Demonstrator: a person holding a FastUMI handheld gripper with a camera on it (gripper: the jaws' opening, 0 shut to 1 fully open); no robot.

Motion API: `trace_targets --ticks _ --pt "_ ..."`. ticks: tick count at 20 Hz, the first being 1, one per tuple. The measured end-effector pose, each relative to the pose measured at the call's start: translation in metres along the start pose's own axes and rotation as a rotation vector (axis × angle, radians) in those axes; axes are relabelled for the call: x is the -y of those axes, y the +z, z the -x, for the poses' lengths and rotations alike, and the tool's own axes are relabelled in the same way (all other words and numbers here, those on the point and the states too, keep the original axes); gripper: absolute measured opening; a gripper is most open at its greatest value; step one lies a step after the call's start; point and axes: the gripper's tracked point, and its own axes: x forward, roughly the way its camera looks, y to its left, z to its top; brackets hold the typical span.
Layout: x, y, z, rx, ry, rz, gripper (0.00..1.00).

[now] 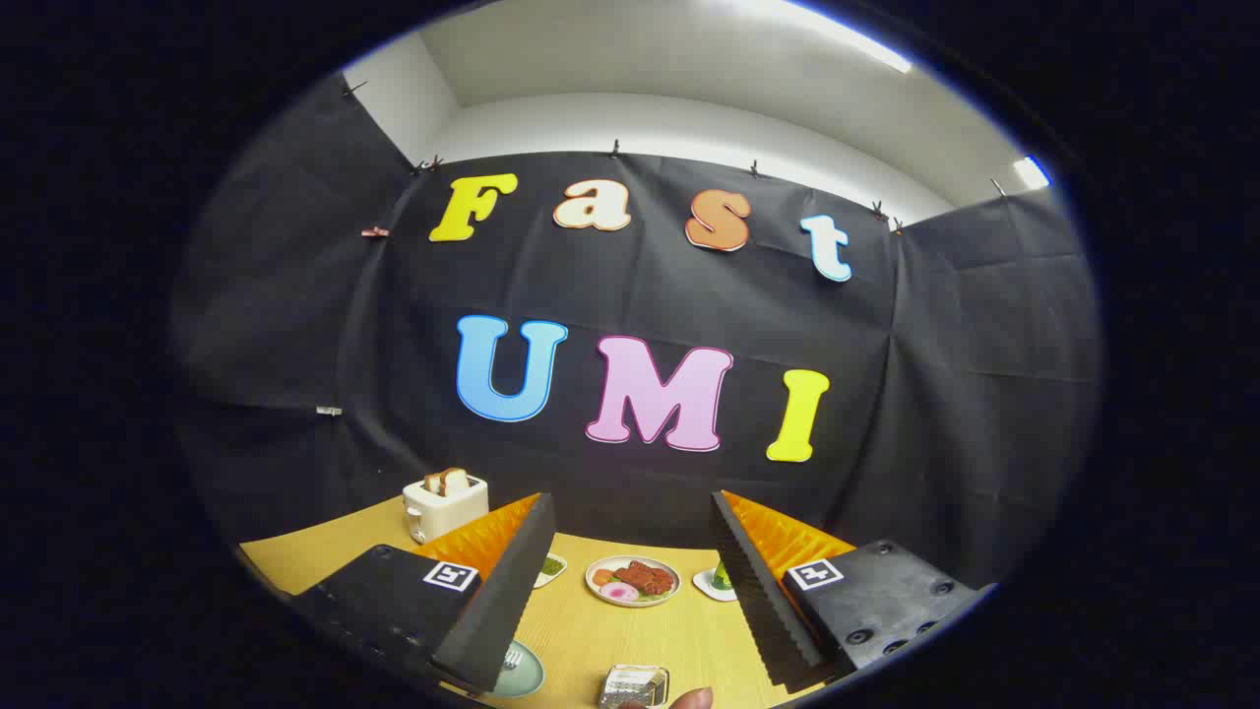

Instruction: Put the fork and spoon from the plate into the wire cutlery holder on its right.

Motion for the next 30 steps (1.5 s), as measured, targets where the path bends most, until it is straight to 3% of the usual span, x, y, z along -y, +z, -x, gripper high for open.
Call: trace_targets --ticks 8,15,21,26,30 --pt "0.005 0.008 0.000 0.028 0.006 0.025 0.98" --pt "-0.018 -0.013 -0.006 -0.047 0.069 -0.002 0.98" --pt "-0.082 -0.102 -0.007 -0.380 0.247 -0.036 0.98" --pt "-0.119 -0.201 0.005 -0.672 0.289 -0.087 0.98" --pt "-0.140 -0.269 0.019 -0.831 0.298 -0.072 0.98"
